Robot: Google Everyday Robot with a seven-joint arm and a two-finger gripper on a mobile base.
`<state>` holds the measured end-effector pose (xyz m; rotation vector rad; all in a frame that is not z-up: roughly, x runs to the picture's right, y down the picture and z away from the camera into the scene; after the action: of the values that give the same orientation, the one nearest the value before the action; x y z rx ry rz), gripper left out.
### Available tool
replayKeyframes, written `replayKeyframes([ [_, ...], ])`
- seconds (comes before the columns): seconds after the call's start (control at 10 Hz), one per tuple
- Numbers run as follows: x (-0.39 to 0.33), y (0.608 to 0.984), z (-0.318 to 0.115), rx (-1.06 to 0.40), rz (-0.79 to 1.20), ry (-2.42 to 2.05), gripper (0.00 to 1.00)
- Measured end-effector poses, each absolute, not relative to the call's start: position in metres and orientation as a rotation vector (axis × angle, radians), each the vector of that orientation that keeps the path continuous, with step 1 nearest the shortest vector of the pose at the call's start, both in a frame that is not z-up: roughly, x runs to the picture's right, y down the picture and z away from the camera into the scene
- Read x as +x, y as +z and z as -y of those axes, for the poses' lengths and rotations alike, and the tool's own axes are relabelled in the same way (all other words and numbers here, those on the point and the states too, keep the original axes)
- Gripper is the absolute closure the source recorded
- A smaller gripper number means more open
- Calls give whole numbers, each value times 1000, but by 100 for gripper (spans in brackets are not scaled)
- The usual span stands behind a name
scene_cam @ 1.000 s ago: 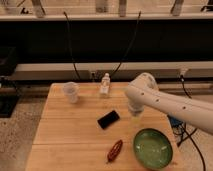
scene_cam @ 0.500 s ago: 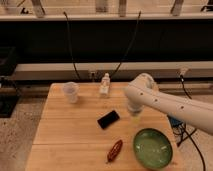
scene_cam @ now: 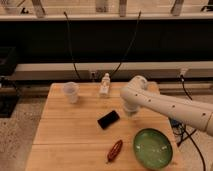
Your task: Push the eraser across the table
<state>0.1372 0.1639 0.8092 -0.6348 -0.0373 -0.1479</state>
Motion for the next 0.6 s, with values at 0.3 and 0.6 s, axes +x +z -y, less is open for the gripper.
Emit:
replayKeyframes([
  [0.3,117,831,-172,-652,41,-191,99],
  [0.6,97,840,-171,-662,38,-229,99],
])
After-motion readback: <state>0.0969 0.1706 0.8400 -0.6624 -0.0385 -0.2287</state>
